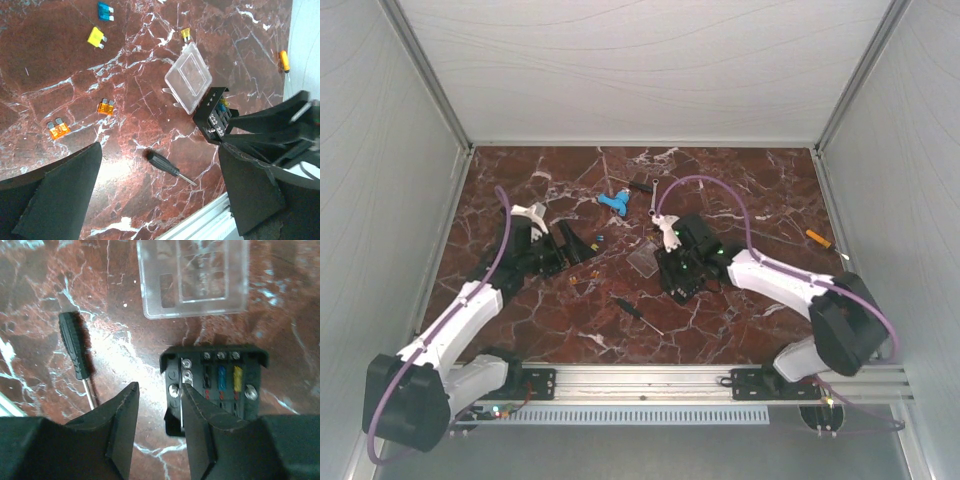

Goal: Snap on the fuse box
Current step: Move the fuse box base at the center of the board, then pick up the fuse from the center of the board.

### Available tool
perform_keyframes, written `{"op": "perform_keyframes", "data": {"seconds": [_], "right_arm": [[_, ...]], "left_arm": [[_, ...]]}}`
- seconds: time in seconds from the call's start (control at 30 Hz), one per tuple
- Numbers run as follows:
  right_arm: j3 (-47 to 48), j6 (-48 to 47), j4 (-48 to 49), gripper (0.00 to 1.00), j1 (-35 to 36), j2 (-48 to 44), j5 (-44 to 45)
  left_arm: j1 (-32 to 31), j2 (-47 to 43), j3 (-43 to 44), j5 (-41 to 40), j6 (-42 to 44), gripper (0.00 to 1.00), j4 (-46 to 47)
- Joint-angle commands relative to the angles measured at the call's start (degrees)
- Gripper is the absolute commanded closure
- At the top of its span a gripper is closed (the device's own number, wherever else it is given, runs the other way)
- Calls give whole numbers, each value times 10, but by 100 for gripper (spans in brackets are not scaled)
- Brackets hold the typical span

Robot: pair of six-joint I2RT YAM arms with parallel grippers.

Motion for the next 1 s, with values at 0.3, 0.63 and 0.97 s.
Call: {"op": "perform_keyframes", "data": {"seconds": [0.3, 0.63, 0.97], "right_arm": [[-82, 168, -21, 44, -72, -171, 104], [-76, 126, 34, 21, -72, -154, 99], [-98, 109, 62, 2, -72, -172, 122]], "left_arm": [[-76, 59, 25, -129, 17, 9, -24], [-114, 143, 75, -308, 2, 33, -153], [-128, 236, 121, -359, -3, 49, -162]]}}
